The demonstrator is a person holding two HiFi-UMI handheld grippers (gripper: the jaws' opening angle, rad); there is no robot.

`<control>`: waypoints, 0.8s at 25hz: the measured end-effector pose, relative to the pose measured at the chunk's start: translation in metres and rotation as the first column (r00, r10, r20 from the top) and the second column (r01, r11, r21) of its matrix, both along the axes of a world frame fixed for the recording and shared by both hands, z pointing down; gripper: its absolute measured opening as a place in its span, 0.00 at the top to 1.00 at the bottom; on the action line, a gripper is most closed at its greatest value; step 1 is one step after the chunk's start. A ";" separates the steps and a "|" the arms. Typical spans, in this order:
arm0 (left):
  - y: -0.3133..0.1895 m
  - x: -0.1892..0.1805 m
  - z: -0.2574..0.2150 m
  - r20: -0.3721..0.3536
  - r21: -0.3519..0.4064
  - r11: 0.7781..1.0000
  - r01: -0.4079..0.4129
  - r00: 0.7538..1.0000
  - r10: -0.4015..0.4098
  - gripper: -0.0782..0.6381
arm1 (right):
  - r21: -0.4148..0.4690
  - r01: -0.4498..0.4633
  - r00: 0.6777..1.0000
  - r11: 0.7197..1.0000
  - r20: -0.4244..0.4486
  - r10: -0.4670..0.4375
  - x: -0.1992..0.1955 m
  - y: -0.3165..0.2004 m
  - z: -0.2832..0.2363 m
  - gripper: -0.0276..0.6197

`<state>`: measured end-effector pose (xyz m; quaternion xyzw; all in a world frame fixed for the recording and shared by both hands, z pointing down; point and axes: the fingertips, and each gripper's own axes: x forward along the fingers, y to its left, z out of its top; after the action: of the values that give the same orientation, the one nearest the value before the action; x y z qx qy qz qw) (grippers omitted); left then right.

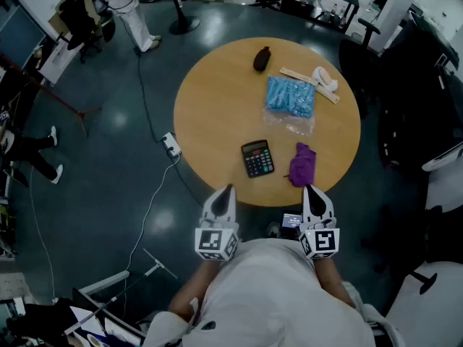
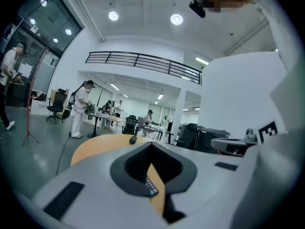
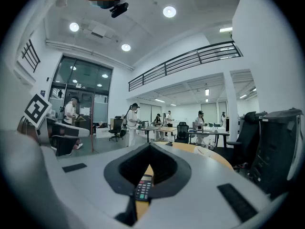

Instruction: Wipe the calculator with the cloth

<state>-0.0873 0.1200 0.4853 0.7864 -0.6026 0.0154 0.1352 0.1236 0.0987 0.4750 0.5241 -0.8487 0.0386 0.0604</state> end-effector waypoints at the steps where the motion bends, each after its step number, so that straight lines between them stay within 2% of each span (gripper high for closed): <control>1: -0.001 0.000 0.000 -0.001 0.000 1.000 0.001 1.000 -0.001 0.88 | 0.001 0.001 1.000 1.000 0.001 -0.001 0.000 -0.001 0.000 0.93; 10: -0.002 0.006 0.002 0.004 -0.003 1.000 -0.004 1.000 0.004 0.88 | -0.002 0.006 1.000 1.000 0.005 -0.006 0.004 -0.004 0.002 0.93; 14: -0.003 0.009 0.006 0.010 -0.017 1.000 -0.007 1.000 0.007 0.88 | -0.003 -0.006 0.998 1.000 0.058 0.006 0.009 -0.006 -0.002 0.93; 20: -0.009 0.002 0.018 0.024 -0.062 0.997 0.050 0.999 -0.049 0.88 | -0.012 0.005 0.997 1.000 0.078 -0.004 0.019 -0.014 -0.004 0.93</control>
<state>-0.0853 0.1114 0.5037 0.7665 -0.6225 0.0398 0.1531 0.1422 0.0852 0.4710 0.5200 -0.8512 0.0641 0.0306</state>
